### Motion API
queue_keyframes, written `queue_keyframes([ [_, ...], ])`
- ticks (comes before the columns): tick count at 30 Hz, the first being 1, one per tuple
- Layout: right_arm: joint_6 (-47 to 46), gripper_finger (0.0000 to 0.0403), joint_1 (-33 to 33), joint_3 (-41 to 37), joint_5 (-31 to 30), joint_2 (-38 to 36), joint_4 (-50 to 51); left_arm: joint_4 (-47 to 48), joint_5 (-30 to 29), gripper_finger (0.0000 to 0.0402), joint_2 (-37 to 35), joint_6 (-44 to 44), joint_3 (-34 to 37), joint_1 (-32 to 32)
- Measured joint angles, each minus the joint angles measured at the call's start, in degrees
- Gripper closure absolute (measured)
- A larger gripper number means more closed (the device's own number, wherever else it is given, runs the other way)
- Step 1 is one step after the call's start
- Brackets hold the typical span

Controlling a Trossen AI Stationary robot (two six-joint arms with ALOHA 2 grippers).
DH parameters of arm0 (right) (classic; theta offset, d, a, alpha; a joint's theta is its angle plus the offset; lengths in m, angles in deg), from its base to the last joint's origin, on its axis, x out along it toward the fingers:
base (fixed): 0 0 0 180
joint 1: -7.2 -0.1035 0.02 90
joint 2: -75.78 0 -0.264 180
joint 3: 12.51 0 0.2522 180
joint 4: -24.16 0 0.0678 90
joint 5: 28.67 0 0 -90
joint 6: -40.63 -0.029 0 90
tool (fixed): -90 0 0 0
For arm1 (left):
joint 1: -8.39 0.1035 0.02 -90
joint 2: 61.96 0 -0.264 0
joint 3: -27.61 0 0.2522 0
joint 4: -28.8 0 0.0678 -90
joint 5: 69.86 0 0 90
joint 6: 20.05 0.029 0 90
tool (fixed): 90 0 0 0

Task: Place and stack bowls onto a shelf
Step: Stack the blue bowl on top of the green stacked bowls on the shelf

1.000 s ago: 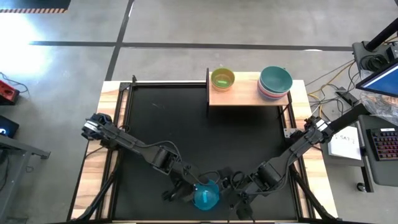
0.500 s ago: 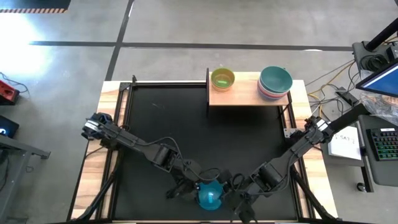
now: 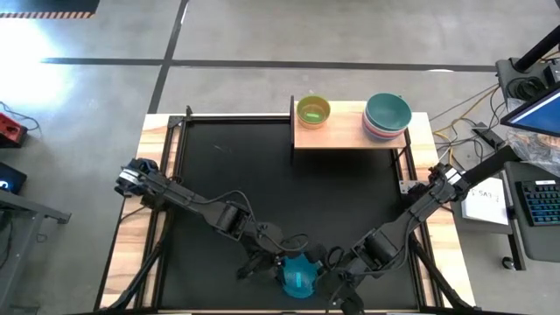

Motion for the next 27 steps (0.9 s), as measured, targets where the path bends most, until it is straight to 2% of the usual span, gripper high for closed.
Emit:
queue_keyframes([
  [4, -0.1, 0.0393, 0.0, 0.0, 1.11, 0.0, -0.13, -2.79, -0.18, 0.0363, 0.0, -0.15, -0.02, 0.0],
  [7, -0.77, 0.0394, 0.18, -0.02, -0.44, 0.07, -0.49, -5.84, -1.01, 0.0345, -0.05, -0.99, -0.17, 0.02],
  [14, -5.36, 0.0395, 0.33, -0.02, 0.44, 0.09, -1.38, -4.61, -3.6, 0.0311, -0.04, 2.83, -0.21, 0.0],
  [20, -8.35, 0.0395, 0.61, 1.11, 1.58, 0.07, -0.01, -3.45, -6.45, 0.0306, -0.04, 6.25, -0.19, 0.03],
  [27, -11.68, 0.0395, 1.42, 5.21, 1.97, -0.02, 8.19, -0.12, -9.16, 0.0306, -0.41, 7.89, -0.97, 1.57],
])
